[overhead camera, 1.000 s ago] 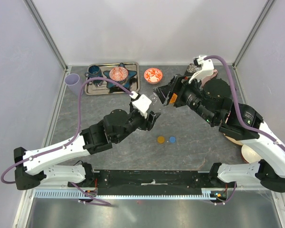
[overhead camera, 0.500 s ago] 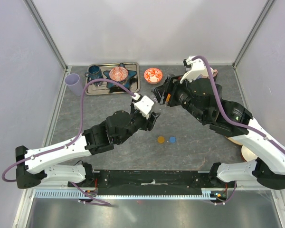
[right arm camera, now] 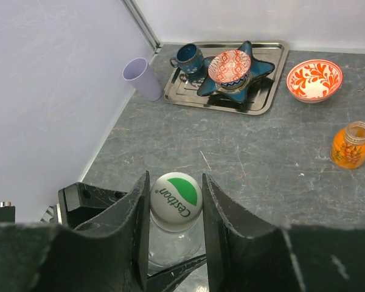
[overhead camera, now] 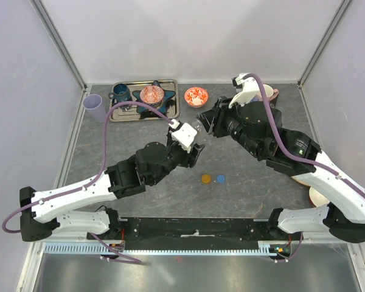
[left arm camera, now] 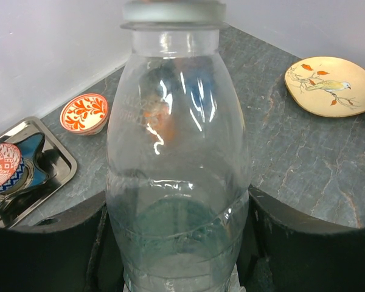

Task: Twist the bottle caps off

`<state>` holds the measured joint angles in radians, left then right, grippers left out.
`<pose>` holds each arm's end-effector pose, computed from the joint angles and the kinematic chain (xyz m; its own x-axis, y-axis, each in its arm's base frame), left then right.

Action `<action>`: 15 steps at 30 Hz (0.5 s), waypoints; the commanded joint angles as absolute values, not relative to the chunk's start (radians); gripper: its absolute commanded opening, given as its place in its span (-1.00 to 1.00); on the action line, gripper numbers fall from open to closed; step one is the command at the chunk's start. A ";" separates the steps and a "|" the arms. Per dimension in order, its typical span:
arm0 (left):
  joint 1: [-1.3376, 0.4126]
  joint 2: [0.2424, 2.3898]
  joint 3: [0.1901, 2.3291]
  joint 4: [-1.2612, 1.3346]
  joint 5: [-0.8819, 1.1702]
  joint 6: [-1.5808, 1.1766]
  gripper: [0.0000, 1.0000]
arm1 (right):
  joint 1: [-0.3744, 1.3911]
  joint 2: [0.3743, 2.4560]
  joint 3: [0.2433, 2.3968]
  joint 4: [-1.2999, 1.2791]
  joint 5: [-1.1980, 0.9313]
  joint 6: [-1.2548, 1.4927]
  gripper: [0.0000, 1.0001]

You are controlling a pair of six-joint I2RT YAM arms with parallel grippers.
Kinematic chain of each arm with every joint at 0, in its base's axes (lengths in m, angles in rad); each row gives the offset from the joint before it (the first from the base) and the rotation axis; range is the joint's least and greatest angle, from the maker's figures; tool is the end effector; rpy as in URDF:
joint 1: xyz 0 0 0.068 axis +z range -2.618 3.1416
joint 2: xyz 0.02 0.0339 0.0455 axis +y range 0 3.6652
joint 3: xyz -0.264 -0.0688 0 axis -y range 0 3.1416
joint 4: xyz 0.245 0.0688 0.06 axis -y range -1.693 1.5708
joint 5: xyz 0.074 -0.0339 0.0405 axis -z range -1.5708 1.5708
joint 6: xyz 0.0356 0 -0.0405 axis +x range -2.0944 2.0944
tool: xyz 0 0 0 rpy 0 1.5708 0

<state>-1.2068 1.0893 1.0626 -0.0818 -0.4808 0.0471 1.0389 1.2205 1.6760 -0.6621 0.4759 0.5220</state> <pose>0.1041 -0.2270 0.3895 -0.0072 0.1362 -0.9907 0.6659 0.7397 0.0968 0.1289 0.1869 0.5015 -0.3588 0.2642 -0.8952 -0.4151 0.8139 0.4065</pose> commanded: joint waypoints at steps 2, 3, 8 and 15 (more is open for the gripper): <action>-1.213 1.034 1.069 -0.018 -0.483 0.077 -0.28 | 1.045 1.175 1.646 -0.644 0.437 0.480 -1.00; -1.213 1.023 1.066 -0.014 -0.471 0.075 -0.29 | 1.045 1.163 1.629 -0.634 0.422 0.463 -1.00; -1.172 0.925 1.074 -0.026 -0.095 0.020 -0.37 | 1.045 1.108 1.646 -0.589 0.200 0.318 -1.00; -0.962 0.894 1.173 -0.075 0.740 -0.179 -0.37 | 1.045 1.077 1.729 -0.612 -0.278 0.167 -1.00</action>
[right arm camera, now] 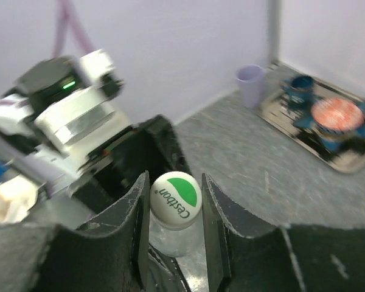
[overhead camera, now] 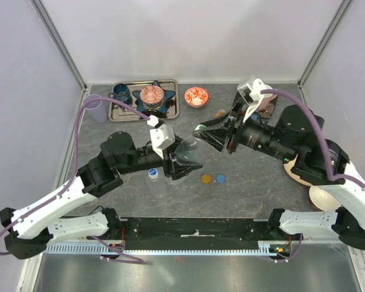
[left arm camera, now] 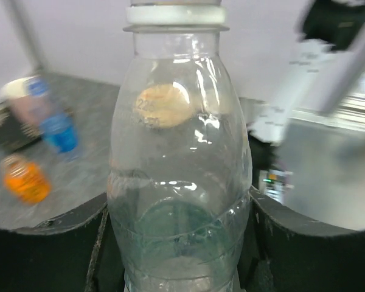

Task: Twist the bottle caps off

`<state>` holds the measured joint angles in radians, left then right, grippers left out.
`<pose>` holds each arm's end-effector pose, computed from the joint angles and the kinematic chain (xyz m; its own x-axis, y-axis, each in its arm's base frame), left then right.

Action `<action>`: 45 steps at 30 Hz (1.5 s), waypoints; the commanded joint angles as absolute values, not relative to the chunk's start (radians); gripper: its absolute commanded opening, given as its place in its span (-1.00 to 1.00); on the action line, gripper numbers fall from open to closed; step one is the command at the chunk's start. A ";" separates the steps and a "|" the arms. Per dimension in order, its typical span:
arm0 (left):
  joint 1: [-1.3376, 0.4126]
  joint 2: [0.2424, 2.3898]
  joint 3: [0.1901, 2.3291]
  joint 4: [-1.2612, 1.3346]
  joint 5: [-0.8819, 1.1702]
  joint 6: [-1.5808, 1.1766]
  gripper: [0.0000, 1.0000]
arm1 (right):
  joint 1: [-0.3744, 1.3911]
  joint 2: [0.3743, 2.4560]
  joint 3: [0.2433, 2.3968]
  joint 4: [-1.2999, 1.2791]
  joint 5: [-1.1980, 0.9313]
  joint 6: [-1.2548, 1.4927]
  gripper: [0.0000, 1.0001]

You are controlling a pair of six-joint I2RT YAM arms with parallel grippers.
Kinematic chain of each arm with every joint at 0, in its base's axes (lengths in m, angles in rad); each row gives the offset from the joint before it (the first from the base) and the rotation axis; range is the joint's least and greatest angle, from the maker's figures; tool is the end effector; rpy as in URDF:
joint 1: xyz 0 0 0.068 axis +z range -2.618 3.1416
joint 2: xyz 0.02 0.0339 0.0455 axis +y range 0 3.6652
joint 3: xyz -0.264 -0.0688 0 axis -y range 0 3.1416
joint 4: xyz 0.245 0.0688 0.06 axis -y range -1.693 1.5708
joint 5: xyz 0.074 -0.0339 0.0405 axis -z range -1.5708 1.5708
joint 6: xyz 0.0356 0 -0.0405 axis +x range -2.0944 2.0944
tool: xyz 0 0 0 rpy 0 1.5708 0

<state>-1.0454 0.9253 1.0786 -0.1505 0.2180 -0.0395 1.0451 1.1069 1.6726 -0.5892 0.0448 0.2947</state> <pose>0.0951 -0.1794 0.4214 -0.0362 -0.0144 -0.9992 0.9524 0.3022 -0.0389 0.0948 0.1602 0.5290 -0.2557 0.1374 -0.9569 -0.8019 0.5227 0.2894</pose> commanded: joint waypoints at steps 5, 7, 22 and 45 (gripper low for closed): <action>-0.916 0.922 1.193 -0.060 0.986 -0.250 -0.42 | 1.045 0.993 1.640 -0.493 -0.489 0.153 -1.00; -0.904 0.943 1.195 -0.055 1.026 -0.265 -0.43 | 1.045 0.992 1.640 -0.488 -0.549 0.156 -1.00; -0.824 1.048 1.164 0.074 1.169 -0.348 -0.41 | 1.045 0.960 1.683 -0.456 -0.623 0.162 -1.00; -0.813 0.641 0.896 -0.064 0.193 -0.203 -0.47 | 1.043 0.993 0.957 -0.542 0.656 0.580 -1.00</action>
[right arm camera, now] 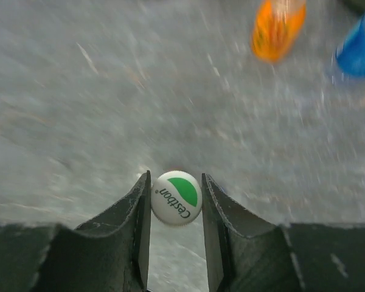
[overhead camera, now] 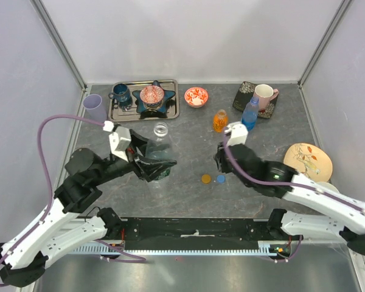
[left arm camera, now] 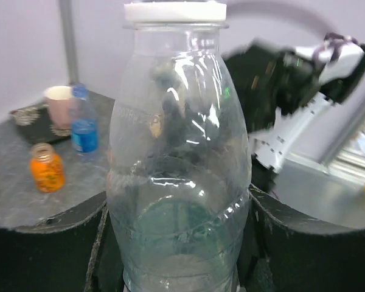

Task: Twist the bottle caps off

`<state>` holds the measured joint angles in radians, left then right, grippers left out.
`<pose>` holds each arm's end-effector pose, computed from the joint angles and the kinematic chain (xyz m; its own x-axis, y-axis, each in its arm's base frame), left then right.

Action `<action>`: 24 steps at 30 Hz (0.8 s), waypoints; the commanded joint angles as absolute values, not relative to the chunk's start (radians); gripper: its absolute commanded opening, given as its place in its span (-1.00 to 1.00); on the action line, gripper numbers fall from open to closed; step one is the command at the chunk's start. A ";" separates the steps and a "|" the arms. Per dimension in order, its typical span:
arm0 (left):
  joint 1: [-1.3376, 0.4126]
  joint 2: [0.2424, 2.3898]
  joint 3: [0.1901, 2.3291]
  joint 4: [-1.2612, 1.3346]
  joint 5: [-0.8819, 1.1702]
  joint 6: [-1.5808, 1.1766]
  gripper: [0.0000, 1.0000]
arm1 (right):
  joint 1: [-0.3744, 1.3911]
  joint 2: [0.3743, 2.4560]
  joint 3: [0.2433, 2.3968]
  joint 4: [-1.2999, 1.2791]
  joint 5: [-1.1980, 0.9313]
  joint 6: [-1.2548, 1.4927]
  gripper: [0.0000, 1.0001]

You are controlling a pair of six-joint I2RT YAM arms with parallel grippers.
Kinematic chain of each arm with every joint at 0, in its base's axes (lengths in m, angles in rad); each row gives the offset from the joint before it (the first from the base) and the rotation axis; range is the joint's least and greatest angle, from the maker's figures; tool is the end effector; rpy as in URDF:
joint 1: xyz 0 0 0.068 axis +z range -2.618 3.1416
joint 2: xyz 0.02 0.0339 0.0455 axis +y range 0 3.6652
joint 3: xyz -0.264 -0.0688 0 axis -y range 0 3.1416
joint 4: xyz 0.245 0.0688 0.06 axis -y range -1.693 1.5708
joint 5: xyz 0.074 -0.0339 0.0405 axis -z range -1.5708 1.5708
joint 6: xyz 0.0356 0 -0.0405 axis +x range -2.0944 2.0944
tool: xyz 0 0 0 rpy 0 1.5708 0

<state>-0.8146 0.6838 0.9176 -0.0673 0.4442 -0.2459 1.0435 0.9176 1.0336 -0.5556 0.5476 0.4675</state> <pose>0.0880 -0.1156 0.4130 -0.1204 -0.1927 -0.9738 0.9468 0.2726 -0.1710 0.1118 0.1552 0.3667 -0.4168 0.0488 -0.9077 -0.3505 0.9127 0.2100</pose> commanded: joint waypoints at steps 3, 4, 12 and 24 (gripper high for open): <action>-0.813 0.612 0.887 -0.106 0.166 -0.207 -0.47 | 1.020 1.107 0.943 -0.491 0.641 0.563 -1.00; -0.813 0.600 0.882 -0.112 0.150 -0.209 -0.48 | 0.990 1.135 0.945 -0.477 0.625 0.561 -1.00; -0.813 0.500 0.856 -0.153 0.124 -0.218 -0.46 | 0.759 1.412 0.900 -0.239 0.359 0.571 -1.00; -0.813 0.505 0.867 -0.167 0.156 -0.222 -0.46 | 0.718 1.709 0.970 -0.209 0.351 0.563 -1.00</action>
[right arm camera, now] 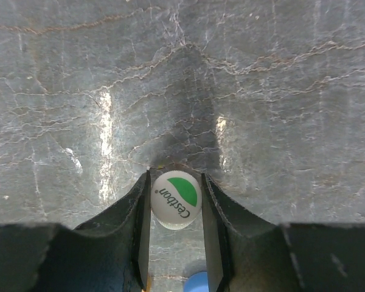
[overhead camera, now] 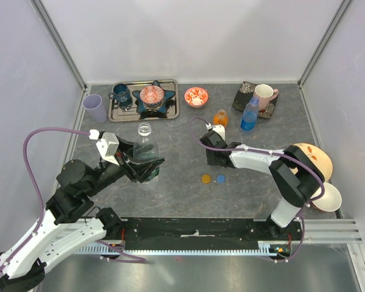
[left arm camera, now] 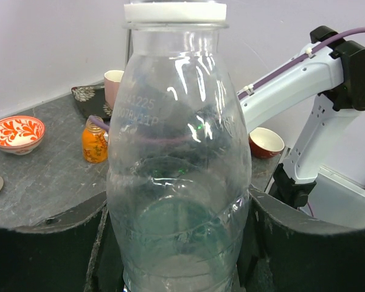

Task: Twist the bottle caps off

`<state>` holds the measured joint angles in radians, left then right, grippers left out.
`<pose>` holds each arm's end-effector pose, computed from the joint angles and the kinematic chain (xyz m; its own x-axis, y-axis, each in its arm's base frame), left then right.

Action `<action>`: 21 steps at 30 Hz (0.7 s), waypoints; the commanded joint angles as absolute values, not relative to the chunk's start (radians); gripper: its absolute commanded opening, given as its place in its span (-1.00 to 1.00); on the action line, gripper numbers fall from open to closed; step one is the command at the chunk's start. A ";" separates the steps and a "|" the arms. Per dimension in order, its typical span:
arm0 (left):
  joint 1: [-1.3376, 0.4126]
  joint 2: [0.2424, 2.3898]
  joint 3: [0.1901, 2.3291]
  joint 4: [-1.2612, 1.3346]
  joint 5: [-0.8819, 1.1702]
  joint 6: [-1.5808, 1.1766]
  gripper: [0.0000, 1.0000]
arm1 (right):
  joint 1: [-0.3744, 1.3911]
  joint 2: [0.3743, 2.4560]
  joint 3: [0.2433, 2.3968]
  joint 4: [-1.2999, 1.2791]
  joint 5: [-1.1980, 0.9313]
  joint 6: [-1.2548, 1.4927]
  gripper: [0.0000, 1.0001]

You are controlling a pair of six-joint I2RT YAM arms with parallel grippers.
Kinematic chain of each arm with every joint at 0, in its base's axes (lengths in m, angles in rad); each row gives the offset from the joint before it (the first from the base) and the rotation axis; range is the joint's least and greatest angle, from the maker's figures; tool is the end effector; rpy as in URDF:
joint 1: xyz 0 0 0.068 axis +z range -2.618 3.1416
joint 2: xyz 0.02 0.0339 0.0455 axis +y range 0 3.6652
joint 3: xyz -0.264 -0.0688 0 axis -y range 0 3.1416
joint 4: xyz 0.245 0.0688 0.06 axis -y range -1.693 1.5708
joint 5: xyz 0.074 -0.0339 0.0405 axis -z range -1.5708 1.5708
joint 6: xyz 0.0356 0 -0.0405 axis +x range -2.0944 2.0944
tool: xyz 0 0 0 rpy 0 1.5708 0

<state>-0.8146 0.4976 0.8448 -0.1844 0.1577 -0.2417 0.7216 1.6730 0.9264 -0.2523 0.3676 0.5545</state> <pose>0.0685 -0.0807 0.3970 -0.0894 -0.2497 -0.9642 0.8274 0.5203 -0.2115 0.2529 0.2054 0.1636 -0.7844 -0.0357 -0.6192 -0.0676 0.9973 0.0281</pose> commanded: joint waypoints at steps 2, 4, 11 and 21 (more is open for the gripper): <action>-0.811 0.503 0.867 -0.167 0.160 -0.222 -0.46 | 0.719 1.709 0.954 -0.210 0.327 0.581 -1.00; -0.813 0.503 0.865 -0.169 0.161 -0.222 -0.45 | 0.726 1.684 0.911 -0.201 0.310 0.589 -1.00; -0.813 0.526 0.847 -0.138 0.164 -0.229 -0.44 | 0.738 1.641 0.810 -0.180 0.298 0.609 -1.00; -0.813 0.554 0.841 -0.126 0.175 -0.236 -0.41 | 0.741 1.540 0.798 -0.192 0.287 0.617 0.37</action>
